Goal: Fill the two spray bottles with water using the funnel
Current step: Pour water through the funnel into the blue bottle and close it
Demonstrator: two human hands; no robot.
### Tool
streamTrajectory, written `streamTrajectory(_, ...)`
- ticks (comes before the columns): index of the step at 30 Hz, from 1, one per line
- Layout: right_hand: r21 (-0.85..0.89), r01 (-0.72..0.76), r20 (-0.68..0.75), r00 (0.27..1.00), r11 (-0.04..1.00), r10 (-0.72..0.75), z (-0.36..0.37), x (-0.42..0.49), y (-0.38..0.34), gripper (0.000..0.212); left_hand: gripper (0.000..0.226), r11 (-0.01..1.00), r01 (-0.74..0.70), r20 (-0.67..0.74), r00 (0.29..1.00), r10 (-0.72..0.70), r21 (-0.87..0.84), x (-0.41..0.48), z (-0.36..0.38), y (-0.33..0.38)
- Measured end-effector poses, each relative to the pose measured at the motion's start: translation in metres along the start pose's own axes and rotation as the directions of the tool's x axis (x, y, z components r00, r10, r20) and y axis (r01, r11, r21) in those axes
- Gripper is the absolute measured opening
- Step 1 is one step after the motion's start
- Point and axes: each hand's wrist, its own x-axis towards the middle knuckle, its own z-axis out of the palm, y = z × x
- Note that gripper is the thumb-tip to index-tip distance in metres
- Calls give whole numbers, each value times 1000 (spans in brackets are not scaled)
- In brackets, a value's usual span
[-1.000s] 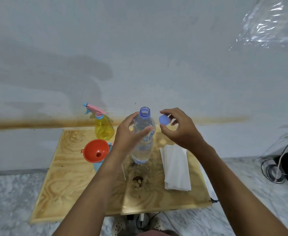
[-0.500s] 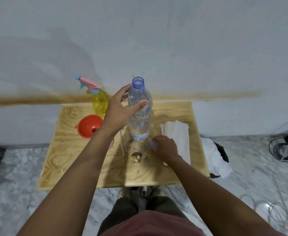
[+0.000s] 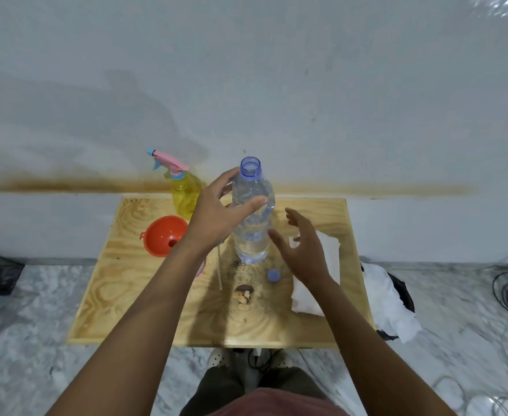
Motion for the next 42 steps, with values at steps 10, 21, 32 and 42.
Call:
streamTrajectory(10, 116, 272, -14, 962, 955, -272, 35, 27, -24, 96, 55, 998, 56, 68, 996, -57, 16, 1, -9, 3)
streamTrajectory(21, 192, 297, -82, 955, 935, -286, 48, 45, -29, 77, 57, 996, 86, 86, 993, -87, 14, 5, -14, 5)
streamTrajectory(32, 244, 356, -83, 934, 902, -347, 22, 43, -74, 64, 69, 1000, 21, 79, 997, -19, -23, 4, -47, 20)
streamTrajectory(42, 239, 368, 141, 903, 899, -407, 3, 45, -104, 80, 111, 829, 314, -94, 947, -306, 463, -42, -131, -63)
